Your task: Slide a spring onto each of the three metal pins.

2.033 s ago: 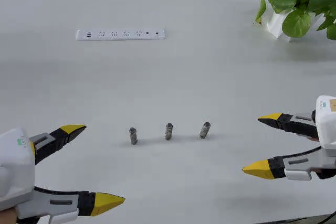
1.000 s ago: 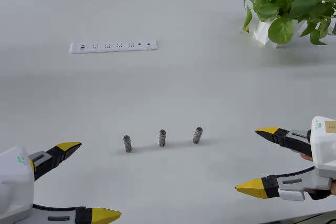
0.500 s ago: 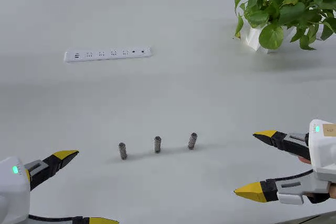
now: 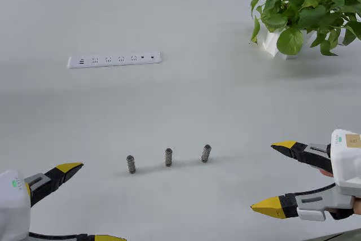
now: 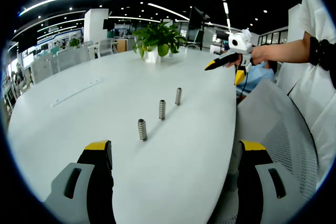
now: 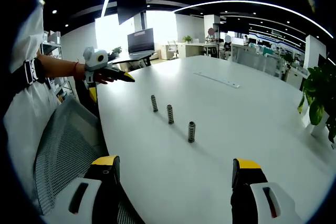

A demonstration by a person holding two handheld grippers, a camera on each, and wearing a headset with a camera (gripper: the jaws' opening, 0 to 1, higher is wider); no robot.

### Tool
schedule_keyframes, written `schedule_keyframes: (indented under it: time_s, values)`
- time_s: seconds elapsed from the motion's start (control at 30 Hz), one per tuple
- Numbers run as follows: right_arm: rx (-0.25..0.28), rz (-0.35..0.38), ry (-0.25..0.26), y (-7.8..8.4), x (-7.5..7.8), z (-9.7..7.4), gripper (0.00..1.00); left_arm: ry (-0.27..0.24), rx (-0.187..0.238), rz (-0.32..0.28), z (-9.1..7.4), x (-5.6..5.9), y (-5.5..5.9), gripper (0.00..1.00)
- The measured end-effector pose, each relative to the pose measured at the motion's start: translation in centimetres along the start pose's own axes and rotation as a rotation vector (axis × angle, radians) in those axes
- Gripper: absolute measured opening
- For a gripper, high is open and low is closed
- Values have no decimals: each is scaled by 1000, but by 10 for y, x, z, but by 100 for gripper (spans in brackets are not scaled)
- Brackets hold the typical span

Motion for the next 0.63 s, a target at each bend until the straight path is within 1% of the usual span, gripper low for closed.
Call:
schedule_keyframes:
  time_s: [0.27, 0.63]
  values:
    - [-1, 0, -1, 0, -1, 0, 87, 4, -3, 0, 1, 0, 0, 99]
    - [-1, -3, 1, -4, -7, -1, 87, 9, -5, 2, 2, 0, -1, 99]
Point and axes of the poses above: the centre of the closed fingertips' face, and the gripper's own axes: z roughly forward along the fingers, x roughly to its right, y roughly out of its underside, the point moved 9 cm from there along -z, roughly backward along the fingers, and after that the axes turned 14 degrees about x, right-handed, at the moved point
